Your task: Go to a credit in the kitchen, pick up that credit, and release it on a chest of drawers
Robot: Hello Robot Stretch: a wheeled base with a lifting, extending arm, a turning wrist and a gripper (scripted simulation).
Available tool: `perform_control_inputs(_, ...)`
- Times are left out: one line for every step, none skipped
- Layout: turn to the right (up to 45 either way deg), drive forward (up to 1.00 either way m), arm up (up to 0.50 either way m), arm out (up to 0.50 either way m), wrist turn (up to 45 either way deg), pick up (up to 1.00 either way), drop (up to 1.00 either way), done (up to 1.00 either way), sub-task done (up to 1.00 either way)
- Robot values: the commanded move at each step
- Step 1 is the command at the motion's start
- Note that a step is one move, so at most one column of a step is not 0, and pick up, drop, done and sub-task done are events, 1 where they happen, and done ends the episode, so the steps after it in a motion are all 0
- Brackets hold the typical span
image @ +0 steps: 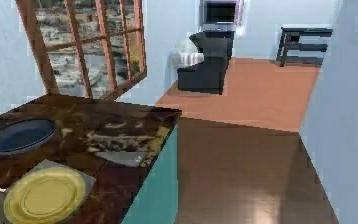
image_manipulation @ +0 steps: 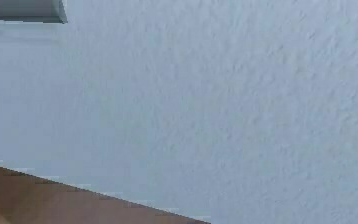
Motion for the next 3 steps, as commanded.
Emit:
perform_control_inputs(-45.0, 0.0, 0.0, 0.0, 0.0, 0.0, 0.0, 0.0, 0.0)
perform_control_inputs(-45.0, 0.0, 0.0, 0.0, 0.0, 0.0, 0.0, 0.0, 0.0)
perform_control_inputs(-45.0, 0.0, 0.0, 0.0, 0.0, 0.0, 0.0, 0.0, 0.0)
